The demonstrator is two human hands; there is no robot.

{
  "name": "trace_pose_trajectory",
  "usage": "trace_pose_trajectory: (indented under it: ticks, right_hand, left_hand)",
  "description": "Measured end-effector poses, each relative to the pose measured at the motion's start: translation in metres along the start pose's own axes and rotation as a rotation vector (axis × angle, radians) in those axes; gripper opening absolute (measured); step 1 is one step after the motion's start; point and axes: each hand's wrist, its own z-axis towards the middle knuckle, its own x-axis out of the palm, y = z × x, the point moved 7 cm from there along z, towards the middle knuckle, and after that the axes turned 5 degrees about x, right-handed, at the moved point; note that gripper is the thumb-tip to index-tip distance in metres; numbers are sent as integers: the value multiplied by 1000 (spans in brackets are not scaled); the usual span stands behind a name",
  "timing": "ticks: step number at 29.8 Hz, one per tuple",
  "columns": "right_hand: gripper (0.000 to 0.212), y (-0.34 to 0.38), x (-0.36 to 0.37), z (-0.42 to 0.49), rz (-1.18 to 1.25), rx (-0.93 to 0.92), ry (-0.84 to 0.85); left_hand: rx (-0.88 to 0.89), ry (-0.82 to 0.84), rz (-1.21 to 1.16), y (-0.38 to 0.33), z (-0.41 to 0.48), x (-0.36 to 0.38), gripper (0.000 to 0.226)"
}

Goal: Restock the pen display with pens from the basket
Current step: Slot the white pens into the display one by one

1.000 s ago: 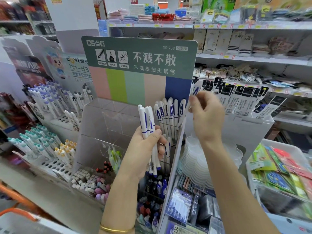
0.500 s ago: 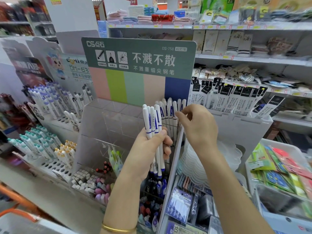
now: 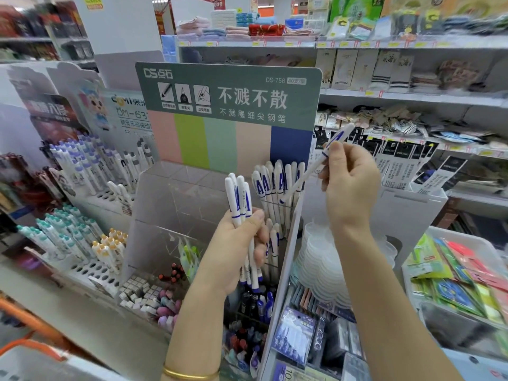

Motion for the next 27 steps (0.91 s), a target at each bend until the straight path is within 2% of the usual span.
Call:
trace_pose_trajectory:
  ticks: [2,4,7,11,16,17,19,21,23,25,27]
  right_hand:
    - [18,2,5,-2,-166,-140,25]
    - [14,-3,18,-10,-313,-206,138]
    - [20,-24,34,-21,-508,-163,289]
    - [25,-35,41,-25,-775,-126,320]
    - [16,-13,32,-27,-550,-172,234]
    - [19,-10,31,-28,-488,-147,266]
    - [27,-7,36,-33,-359,-9,430]
    - [24,-8,42,-40,-230,146,596]
    - [19,-8,42,-39,-145,205,634]
    - [19,-7,33,-30,-10,215,515]
    - [18,-6,16,-16,188,216,267]
  left_hand:
    - [-7,-4,-16,1,0,0,9]
    - [-10,4,-34,1,0,3,10]
    - [-5,7,-58,-1,-1,8,9]
    - [8,-2,-44,-2,-2,7,16]
    - [17,17,-12,-1,-2,5,20]
    - [17,23,-2,-2,-2,6,20]
    - [9,56,9,-2,-3,9,23]
    - [-3,104,2,-2,-4,15,27]
    - [-20,125,-26,-2,-6,19,27]
    - [-35,104,-42,-1,-5,17,26]
    - [-40,64,-25,0,-3,11,24]
